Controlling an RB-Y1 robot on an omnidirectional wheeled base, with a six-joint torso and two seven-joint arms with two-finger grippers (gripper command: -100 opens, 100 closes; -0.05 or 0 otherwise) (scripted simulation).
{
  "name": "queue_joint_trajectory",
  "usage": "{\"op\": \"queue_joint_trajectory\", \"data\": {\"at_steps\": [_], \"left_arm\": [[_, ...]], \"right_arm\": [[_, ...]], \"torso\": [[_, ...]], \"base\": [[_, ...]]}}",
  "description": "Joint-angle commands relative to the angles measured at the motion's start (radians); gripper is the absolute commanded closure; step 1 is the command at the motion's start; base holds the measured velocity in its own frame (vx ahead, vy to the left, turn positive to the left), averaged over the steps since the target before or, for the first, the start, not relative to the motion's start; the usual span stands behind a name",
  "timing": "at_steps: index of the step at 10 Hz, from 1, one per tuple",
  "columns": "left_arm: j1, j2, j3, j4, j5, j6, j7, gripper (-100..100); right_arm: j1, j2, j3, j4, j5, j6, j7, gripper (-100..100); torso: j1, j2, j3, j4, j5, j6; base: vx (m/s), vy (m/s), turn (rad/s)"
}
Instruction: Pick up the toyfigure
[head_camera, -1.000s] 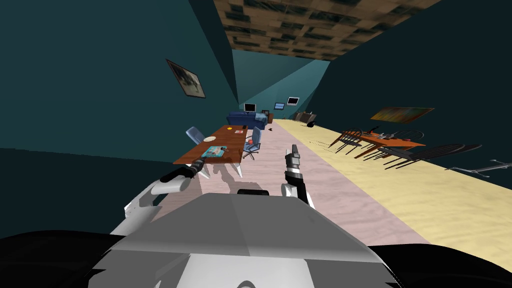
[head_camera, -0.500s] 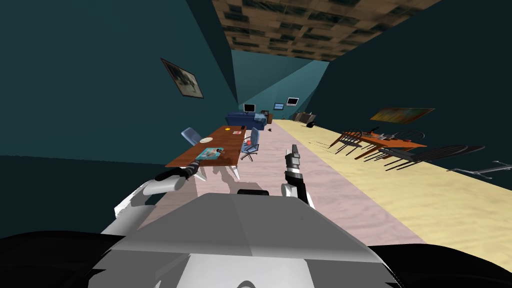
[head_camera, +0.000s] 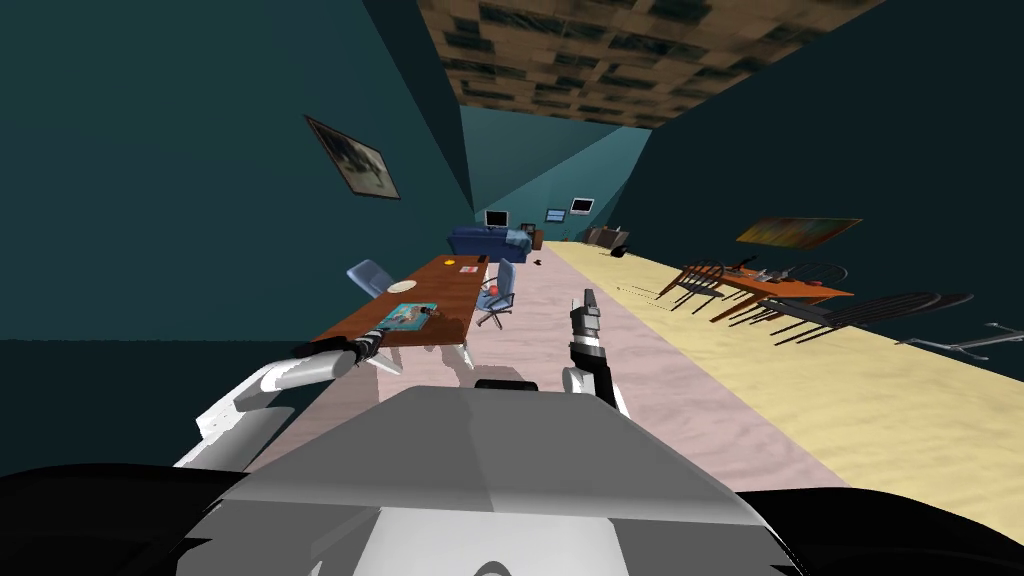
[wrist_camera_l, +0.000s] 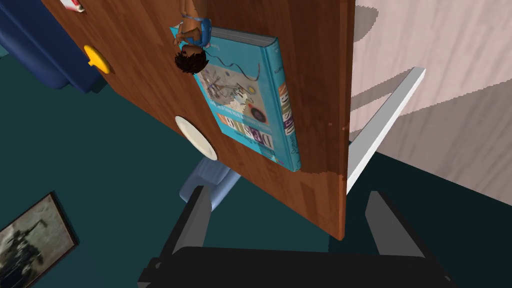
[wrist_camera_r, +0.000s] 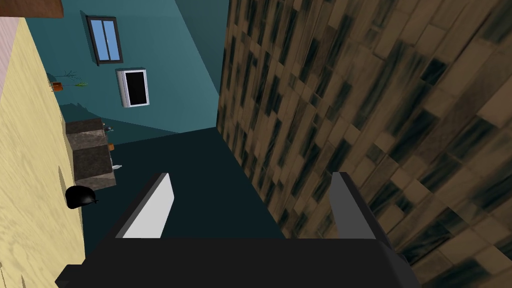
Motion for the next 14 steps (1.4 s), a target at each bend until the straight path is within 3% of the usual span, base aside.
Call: {"op": "queue_joint_trajectory", "data": {"at_steps": [1,3,7,8,14], "left_arm": [[-0.003,0.002,0.010,0.014,0.001,0.031,0.002,-100],[-0.013,0.015,0.041,0.071,0.016,0.092,0.004,-100],[-0.030,0.013,0.083,0.173,0.030,0.179,0.015,-100],[-0.030,0.013,0.083,0.173,0.030,0.179,0.015,-100],[-0.038,-0.039,0.101,0.295,0.035,0.243,0.038,-100]], "right_arm": [[0.000,0.000,0.000,0.000,0.000,0.000,0.000,0],[0.000,0.000,0.000,0.000,0.000,0.000,0.000,0],[0.000,0.000,0.000,0.000,0.000,0.000,0.000,0],[0.000,0.000,0.000,0.000,0.000,0.000,0.000,0],[0.000,0.000,0.000,0.000,0.000,0.000,0.000,0]], "torso": [[0.000,0.000,0.000,0.000,0.000,0.000],[-0.001,0.005,0.003,0.001,0.000,0.000],[0.003,-0.005,-0.003,-0.001,0.001,0.000],[0.006,-0.004,-0.003,-0.001,0.001,0.000],[0.006,0.000,-0.001,0.000,0.002,0.000]], "base": [[0.204,-0.045,-0.019],[0.199,-0.051,-0.041],[0.315,0.009,-0.071],[0.231,0.048,-0.041],[0.251,0.052,-0.057]]}}
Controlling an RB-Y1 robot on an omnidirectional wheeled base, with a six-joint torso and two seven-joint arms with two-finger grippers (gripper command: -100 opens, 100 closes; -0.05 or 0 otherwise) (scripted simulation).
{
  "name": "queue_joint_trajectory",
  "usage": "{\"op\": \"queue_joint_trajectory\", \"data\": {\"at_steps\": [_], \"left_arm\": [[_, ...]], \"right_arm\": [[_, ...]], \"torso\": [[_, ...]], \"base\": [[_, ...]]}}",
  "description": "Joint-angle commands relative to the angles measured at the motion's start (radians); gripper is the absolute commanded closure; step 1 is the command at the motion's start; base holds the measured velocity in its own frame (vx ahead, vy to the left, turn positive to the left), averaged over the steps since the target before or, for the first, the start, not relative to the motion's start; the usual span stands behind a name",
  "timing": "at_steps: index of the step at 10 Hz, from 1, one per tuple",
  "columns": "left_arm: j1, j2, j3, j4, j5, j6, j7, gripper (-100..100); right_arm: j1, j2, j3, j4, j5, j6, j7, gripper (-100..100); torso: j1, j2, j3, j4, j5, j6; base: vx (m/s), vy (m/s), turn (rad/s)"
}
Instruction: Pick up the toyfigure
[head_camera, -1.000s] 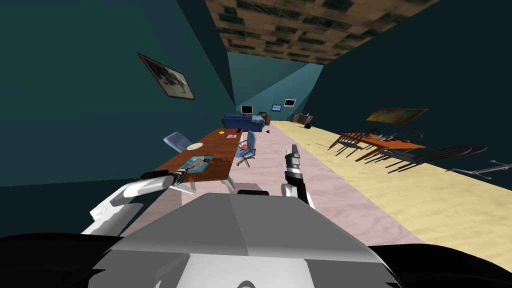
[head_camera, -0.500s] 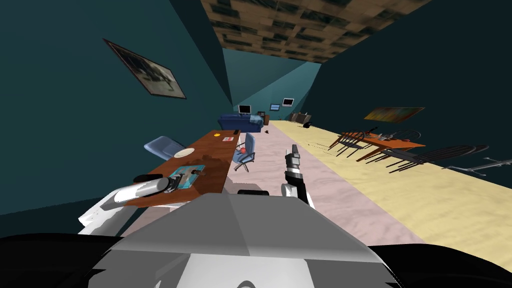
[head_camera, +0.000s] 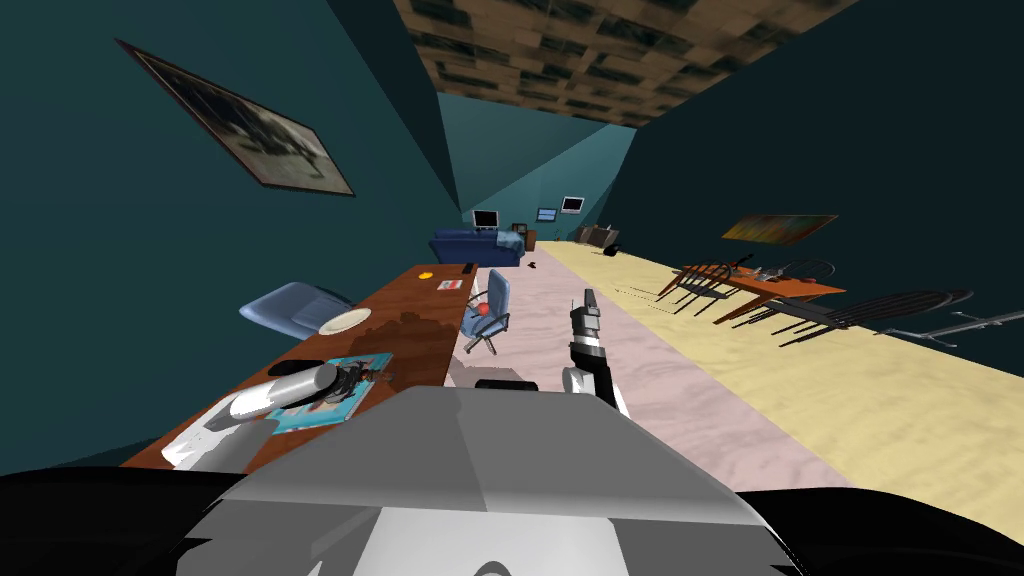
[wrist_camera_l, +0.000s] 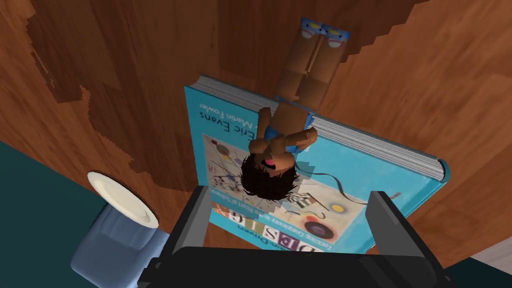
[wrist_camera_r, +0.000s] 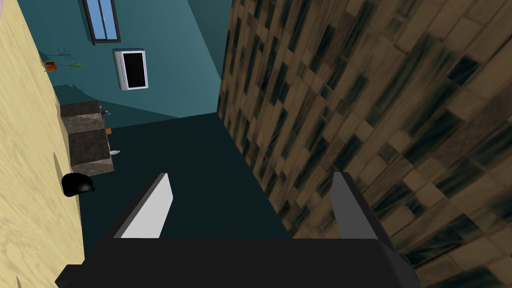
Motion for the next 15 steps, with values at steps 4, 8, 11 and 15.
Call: {"op": "queue_joint_trajectory", "data": {"at_steps": [4,8,11,15], "left_arm": [[-0.006,-0.032,0.017,0.058,0.015,-0.008,-0.050,-100],[-0.007,-0.056,0.063,0.083,0.041,-0.018,-0.147,-100],[-0.007,-0.068,0.086,0.096,0.053,-0.022,-0.228,-100],[-0.008,-0.091,0.132,0.121,0.079,-0.032,-0.341,-100]], "right_arm": [[0.000,0.000,0.000,0.000,0.000,0.000,0.000,0],[0.000,0.000,0.000,0.000,0.000,0.000,0.000,0],[0.000,0.000,0.000,0.000,0.000,0.000,0.000,0],[0.000,0.000,0.000,0.000,0.000,0.000,0.000,0]], "torso": [[-0.003,0.014,0.008,0.003,-0.001,0.000],[-0.004,0.011,0.007,0.002,-0.001,0.000],[-0.005,0.012,0.007,0.003,-0.001,-0.001],[-0.004,0.010,0.006,0.002,-0.001,-0.001]], "base": [[0.097,0.022,0.026],[0.093,-0.003,0.100],[0.082,-0.016,0.095],[0.097,-0.014,0.103]]}}
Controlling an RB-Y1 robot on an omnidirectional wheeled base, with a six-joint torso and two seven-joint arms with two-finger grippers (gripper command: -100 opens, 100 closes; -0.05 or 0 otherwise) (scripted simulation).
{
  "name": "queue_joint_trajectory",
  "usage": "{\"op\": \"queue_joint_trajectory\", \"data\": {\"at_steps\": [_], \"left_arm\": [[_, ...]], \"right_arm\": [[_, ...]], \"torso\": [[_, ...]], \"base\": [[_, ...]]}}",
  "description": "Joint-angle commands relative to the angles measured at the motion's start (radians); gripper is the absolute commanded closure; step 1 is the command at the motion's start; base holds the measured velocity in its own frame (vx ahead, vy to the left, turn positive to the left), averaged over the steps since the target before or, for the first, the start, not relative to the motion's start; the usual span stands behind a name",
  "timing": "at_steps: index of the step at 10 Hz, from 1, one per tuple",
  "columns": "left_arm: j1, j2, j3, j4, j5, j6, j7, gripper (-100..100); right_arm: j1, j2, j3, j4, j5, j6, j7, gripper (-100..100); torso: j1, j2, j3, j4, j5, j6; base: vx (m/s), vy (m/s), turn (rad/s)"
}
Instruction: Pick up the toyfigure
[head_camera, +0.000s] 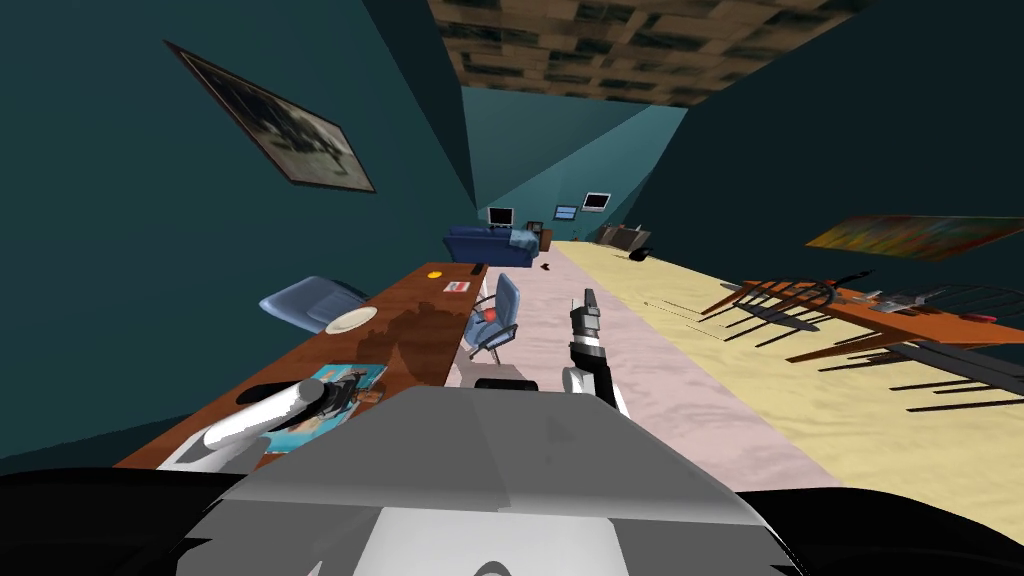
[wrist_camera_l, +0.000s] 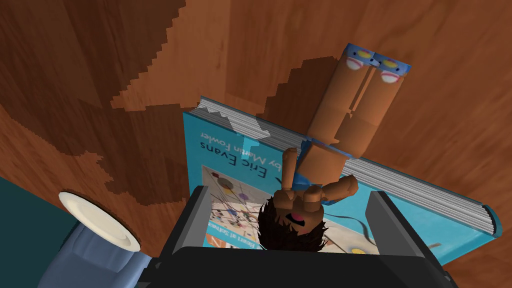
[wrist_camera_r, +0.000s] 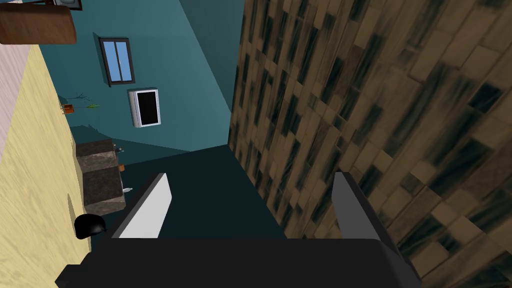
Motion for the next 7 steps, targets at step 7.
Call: {"op": "queue_joint_trajectory", "data": {"at_steps": [7], "left_arm": [[-0.001,-0.049,0.096,0.053,0.054,-0.021,-0.223,-100]], "right_arm": [[0.000,0.000,0.000,0.000,0.000,0.000,0.000,0]], "torso": [[-0.001,0.001,0.000,0.000,0.000,0.000]], "base": [[0.085,-0.018,0.106]]}}
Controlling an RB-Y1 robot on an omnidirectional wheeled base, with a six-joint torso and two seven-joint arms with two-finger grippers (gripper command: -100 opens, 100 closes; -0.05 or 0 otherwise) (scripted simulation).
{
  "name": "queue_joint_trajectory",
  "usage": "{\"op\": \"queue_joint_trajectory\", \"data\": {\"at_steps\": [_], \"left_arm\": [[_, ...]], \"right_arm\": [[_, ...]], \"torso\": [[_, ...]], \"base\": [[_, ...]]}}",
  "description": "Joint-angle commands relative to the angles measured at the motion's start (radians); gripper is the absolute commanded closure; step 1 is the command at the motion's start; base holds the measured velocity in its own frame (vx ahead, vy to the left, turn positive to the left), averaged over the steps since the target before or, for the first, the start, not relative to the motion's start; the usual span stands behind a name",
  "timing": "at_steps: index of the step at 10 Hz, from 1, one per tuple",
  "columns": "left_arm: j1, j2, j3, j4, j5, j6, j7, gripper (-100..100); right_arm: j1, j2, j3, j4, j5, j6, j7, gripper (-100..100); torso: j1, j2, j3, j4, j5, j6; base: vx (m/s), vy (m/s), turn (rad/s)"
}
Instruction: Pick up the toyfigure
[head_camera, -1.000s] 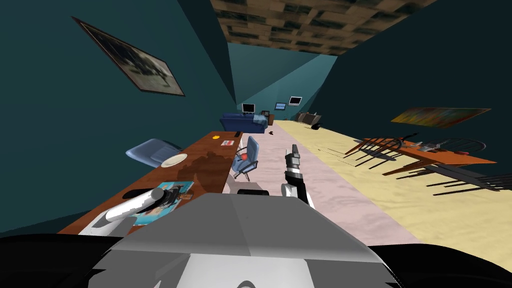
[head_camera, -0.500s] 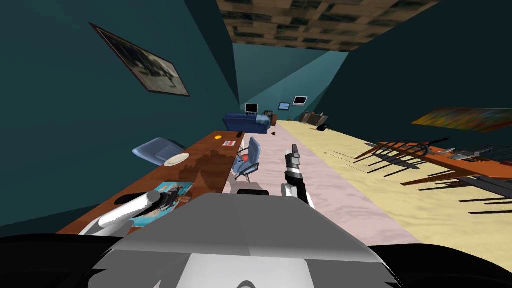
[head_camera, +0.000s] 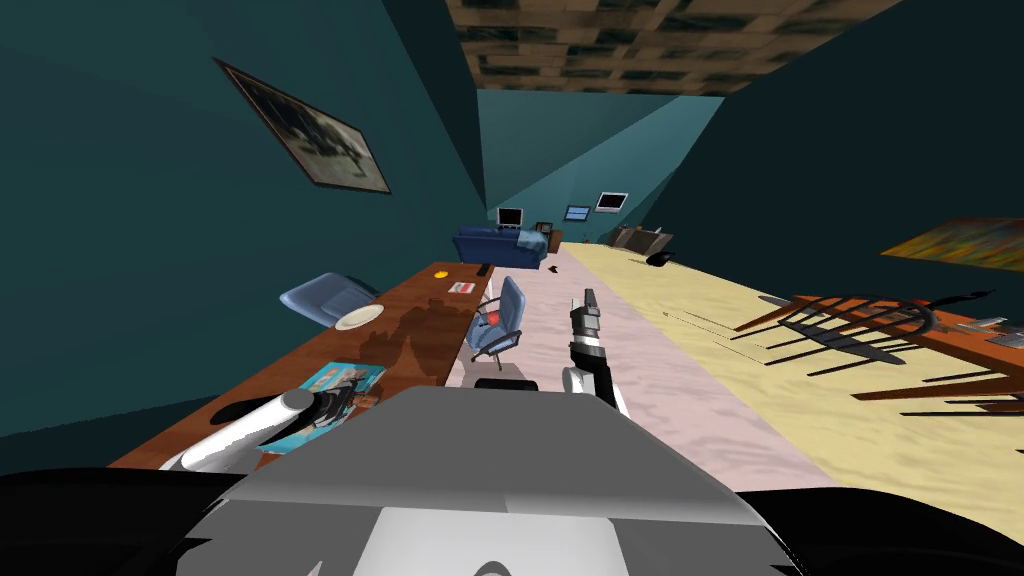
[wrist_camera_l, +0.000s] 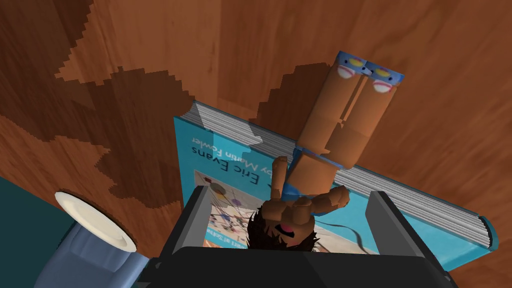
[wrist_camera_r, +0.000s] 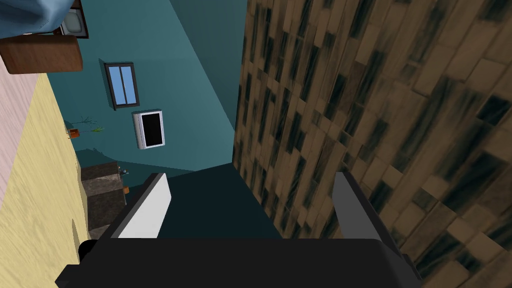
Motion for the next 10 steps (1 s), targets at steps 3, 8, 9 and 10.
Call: {"op": "queue_joint_trajectory", "data": {"at_steps": [3,8,9,10], "left_arm": [[0.000,-0.004,0.009,0.006,0.005,-0.002,-0.034,100],[0.000,-0.004,0.008,0.006,0.005,-0.002,-0.035,0],[0.000,0.007,-0.011,-0.005,-0.006,0.002,0.007,100],[0.000,0.019,-0.034,-0.018,-0.019,0.007,0.033,100]], "right_arm": [[0.000,0.000,0.000,0.000,0.000,0.000,0.000,0],[0.000,0.000,0.000,0.000,0.000,0.000,0.000,0],[0.000,0.000,0.000,0.000,0.000,0.000,0.000,0],[-0.001,0.000,0.000,0.000,0.000,0.000,0.000,0]], "torso": [[0.002,0.003,0.001,0.001,0.000,0.001],[0.002,0.006,0.004,0.002,0.000,0.001],[0.002,0.006,0.004,0.002,0.000,0.001],[0.003,0.009,0.005,0.003,0.000,0.002]], "base": [[0.039,-0.009,0.031],[0.000,0.000,-0.002],[-0.067,0.015,-0.165],[-0.125,0.036,-0.218]]}}
